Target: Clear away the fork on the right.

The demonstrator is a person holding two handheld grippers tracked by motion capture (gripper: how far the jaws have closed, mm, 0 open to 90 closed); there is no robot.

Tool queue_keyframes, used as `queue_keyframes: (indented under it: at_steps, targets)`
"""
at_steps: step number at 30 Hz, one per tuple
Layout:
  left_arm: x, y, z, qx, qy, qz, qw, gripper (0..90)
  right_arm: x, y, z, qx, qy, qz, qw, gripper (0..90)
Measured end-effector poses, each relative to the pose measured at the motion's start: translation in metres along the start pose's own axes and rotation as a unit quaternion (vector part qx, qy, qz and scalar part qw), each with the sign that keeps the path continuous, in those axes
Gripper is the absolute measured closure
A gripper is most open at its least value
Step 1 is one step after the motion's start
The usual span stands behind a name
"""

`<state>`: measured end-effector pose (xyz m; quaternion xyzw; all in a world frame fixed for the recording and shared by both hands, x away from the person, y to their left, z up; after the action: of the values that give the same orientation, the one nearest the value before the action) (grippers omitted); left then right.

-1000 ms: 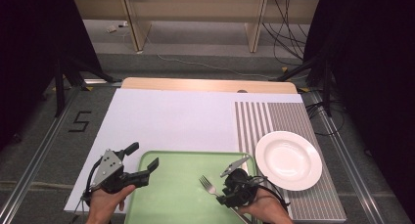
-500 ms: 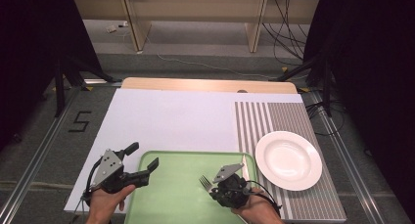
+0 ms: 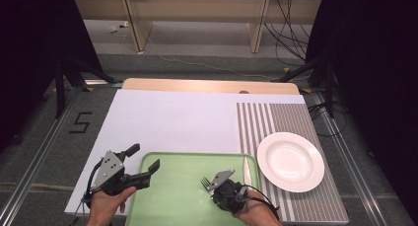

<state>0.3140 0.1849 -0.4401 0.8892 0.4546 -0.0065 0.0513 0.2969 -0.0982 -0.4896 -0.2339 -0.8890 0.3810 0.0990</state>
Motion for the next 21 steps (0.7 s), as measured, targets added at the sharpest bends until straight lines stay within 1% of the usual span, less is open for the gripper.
queue_keyframes:
  at_steps: [2,3,4,6,8,9,13,15,16,17,20,21]
  targets:
    - [0.0,0.0,0.0,0.0,0.0,0.0,1.0,16.1,-0.002,0.0,0.001,0.006,-0.007,0.009,0.9999,90.0]
    - [0.0,0.0,0.0,0.0,0.0,0.0,1.0,16.0,-0.003,-0.001,0.002,0.006,-0.005,0.012,0.9999,90.0]
    - [0.0,0.0,0.0,0.001,0.0,0.0,1.0,16.1,-0.004,-0.001,0.002,0.012,-0.006,0.011,0.9999,90.0]
    - [0.0,0.0,0.0,0.001,0.0,0.0,1.0,16.0,-0.007,-0.001,0.003,0.012,-0.008,0.023,0.9996,90.0]
    - [0.0,0.0,0.0,0.0,0.0,0.0,1.0,16.1,-0.009,-0.003,0.004,0.02,-0.004,0.026,0.9995,90.0]
    - [0.0,0.0,0.0,0.0,0.0,0.001,1.0,16.0,-0.011,-0.002,0.004,0.017,-0.007,0.036,0.9992,90.0]
    - [0.0,0.0,0.0,-0.001,-0.001,0.0,1.0,16.0,-0.019,-0.006,0.007,0.023,0.002,0.045,0.9987,90.0]
    - [0.0,0.0,-0.001,-0.001,0.0,0.001,1.0,16.0,-0.023,-0.008,0.008,0.023,0.01,0.049,0.9985,90.0]
    - [0.0,0.0,0.0,-0.005,-0.002,0.003,1.0,16.0,-0.026,-0.009,0.009,0.025,0.01,0.053,0.9982,90.0]
    - [0.0,-0.001,-0.001,-0.002,0.0,0.001,1.0,16.0,-0.028,-0.01,0.01,0.028,0.017,0.054,0.998,90.0]
    - [0.0,-0.001,-0.001,-0.002,-0.001,0.001,1.0,16.0,-0.033,-0.013,0.012,0.032,0.03,0.058,0.9973,90.0]
    - [0.0,-0.001,-0.001,-0.002,-0.001,0.001,1.0,16.0,-0.035,-0.013,0.013,0.03,0.029,0.06,0.9973,90.0]
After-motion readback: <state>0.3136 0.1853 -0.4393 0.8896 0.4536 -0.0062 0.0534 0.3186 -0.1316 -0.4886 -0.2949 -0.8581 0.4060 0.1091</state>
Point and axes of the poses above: each handheld gripper's, and its own axes: y roughly forward along the jaws, z roughly out of its underside, x roughly to its left, the point moved 3 cm from there along y, roughly forward along the jaws, and after that the axes turned 15 degrees about -x, right-handed, at the moved point
